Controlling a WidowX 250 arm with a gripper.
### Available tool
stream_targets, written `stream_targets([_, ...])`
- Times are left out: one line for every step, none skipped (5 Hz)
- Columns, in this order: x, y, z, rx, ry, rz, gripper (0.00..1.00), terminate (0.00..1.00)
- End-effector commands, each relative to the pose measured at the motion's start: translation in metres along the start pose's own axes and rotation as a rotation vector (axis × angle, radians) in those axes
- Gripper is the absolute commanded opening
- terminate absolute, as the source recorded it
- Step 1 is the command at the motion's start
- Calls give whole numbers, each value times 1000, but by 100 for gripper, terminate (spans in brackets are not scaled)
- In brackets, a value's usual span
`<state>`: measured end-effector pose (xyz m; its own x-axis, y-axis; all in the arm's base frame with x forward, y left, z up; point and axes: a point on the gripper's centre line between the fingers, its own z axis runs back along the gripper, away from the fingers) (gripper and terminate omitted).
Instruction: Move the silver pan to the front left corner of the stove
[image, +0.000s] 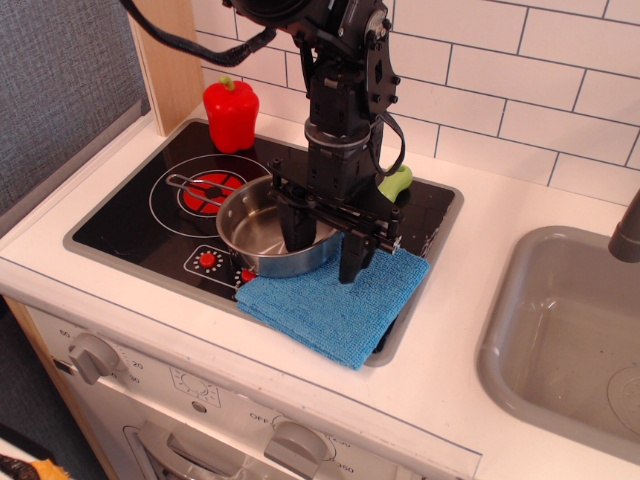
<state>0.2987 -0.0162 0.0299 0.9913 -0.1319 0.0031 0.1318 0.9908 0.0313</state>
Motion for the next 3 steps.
stream_targets([12,4,17,-6,-47,-1,0,0])
stream_targets([14,6,17,-12,-32,-11,0,0])
stream_targets([17,8,30,-33,-55,-18,0,0])
